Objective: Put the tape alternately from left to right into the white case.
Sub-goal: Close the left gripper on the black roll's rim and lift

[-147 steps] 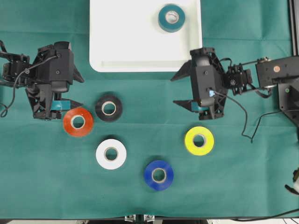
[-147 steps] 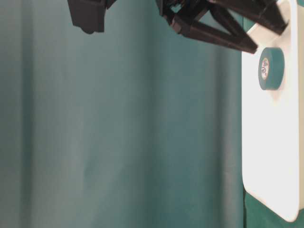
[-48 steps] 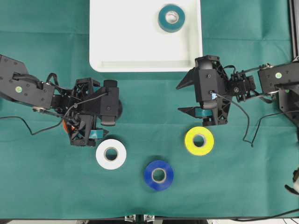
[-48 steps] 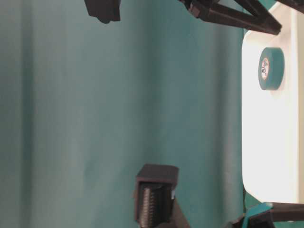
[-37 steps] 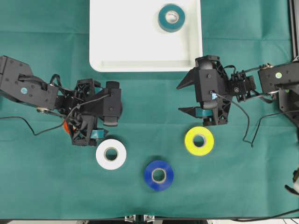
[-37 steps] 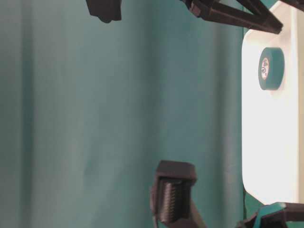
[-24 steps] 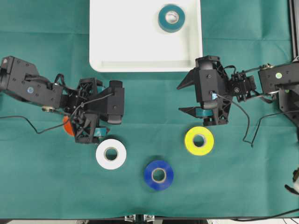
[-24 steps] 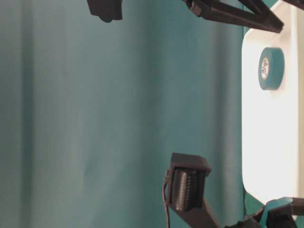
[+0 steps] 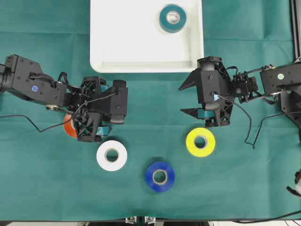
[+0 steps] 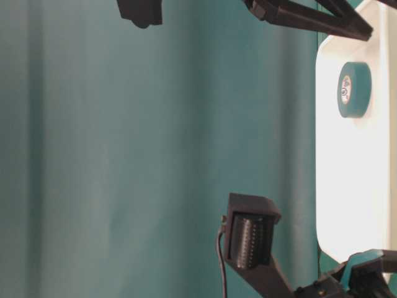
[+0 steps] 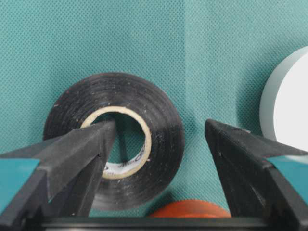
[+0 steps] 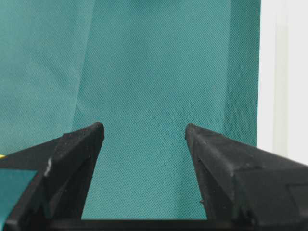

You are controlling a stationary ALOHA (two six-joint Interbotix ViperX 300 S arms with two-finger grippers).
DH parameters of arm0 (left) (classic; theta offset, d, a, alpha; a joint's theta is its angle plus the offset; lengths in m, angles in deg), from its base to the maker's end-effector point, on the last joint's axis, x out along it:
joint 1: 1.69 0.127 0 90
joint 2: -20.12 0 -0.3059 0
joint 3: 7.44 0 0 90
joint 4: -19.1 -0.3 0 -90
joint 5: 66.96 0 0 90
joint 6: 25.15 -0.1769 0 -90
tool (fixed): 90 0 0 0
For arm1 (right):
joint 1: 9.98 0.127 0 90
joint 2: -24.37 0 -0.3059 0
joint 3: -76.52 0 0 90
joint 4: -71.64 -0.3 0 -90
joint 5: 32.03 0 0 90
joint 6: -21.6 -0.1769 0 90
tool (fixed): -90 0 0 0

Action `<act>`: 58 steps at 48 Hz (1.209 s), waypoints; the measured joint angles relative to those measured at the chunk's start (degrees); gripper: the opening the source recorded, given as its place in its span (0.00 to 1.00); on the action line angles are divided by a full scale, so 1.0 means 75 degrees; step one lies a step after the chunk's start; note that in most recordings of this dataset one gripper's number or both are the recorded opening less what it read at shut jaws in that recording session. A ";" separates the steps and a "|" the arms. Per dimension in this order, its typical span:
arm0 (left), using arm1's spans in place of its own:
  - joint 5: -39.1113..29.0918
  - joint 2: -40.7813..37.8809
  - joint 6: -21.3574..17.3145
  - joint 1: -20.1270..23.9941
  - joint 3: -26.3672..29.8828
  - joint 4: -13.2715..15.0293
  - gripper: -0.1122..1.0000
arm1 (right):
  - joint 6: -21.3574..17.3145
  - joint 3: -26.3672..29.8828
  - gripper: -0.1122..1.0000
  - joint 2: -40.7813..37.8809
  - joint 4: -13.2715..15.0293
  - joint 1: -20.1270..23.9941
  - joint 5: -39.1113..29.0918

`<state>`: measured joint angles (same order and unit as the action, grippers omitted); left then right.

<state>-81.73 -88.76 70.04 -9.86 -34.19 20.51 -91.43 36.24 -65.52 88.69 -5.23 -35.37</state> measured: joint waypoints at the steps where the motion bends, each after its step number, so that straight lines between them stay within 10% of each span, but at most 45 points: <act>1: 0.0000 -0.0012 0.0012 0.0000 0.0000 0.0000 0.86 | 0.0012 0.0000 0.78 0.0000 0.0000 0.0000 0.0012; 9: 0.0000 -0.0059 0.0012 0.0012 0.0047 0.0000 0.78 | 0.0000 0.0000 0.78 0.0000 0.0000 0.0000 0.0012; 26: -0.0246 -0.0059 0.0000 0.0047 0.0117 -0.0012 0.07 | 0.0012 0.0000 0.78 0.0000 0.0012 -0.0012 0.0000; 58: -0.0340 0.0516 0.0070 -0.0305 0.0410 0.0000 0.07 | 0.0000 0.0000 0.78 0.0000 0.0012 -0.0012 0.0000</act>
<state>-84.27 -84.89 70.56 -12.15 -31.11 20.51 -91.43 36.24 -65.52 88.78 -5.32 -35.37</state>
